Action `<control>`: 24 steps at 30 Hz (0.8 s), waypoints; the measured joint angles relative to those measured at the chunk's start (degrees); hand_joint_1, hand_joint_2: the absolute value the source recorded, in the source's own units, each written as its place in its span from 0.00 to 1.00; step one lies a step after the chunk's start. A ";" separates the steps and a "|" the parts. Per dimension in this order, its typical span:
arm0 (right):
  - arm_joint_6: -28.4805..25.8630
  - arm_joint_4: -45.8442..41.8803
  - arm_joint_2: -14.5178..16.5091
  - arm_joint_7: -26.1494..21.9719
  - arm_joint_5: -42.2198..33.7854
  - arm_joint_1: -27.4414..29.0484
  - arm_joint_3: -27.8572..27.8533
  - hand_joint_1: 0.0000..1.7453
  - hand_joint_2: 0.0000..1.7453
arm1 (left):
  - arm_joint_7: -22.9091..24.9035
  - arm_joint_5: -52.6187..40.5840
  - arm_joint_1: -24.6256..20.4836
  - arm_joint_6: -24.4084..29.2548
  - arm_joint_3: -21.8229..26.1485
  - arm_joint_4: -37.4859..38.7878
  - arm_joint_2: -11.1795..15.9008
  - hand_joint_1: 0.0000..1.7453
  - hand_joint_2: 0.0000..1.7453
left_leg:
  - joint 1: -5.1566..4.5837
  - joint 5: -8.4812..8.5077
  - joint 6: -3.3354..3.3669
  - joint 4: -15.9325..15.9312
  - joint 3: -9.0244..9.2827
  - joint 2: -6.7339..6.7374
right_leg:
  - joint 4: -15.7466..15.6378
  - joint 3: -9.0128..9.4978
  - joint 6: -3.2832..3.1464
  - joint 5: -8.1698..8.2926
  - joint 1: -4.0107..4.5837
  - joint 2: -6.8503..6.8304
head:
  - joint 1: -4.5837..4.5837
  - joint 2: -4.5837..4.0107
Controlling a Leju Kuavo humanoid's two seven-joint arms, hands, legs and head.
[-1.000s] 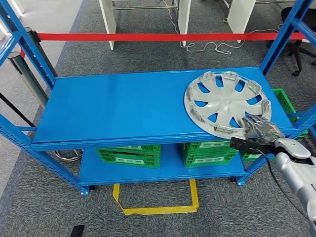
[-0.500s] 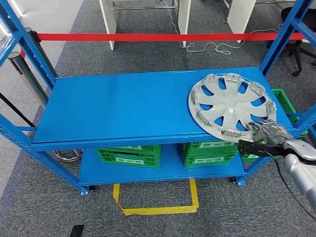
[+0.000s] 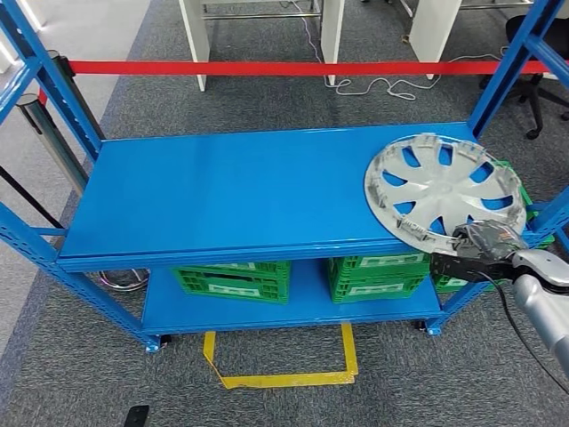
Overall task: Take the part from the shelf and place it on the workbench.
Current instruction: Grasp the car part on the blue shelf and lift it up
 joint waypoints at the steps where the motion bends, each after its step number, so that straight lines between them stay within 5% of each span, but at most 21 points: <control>1: -0.04 0.00 -0.03 -0.07 -0.01 0.00 0.03 1.00 1.00 | -0.16 0.03 0.00 0.04 0.02 0.00 0.00 0.00 0.00 | 0.00 0.00 0.00 0.00 0.00 0.00 | 0.00 0.00 0.00 0.00 0.00 0.00 | 0.00 0.00; 24: -1.06 0.00 -0.22 -1.16 -0.20 0.06 0.10 1.00 1.00 | -0.59 0.22 -0.01 0.91 1.02 0.00 -0.02 0.00 0.00 | 0.00 -0.01 0.01 0.01 -0.01 0.00 | -0.03 0.01 0.00 0.00 0.00 0.00 | 0.01 0.00</control>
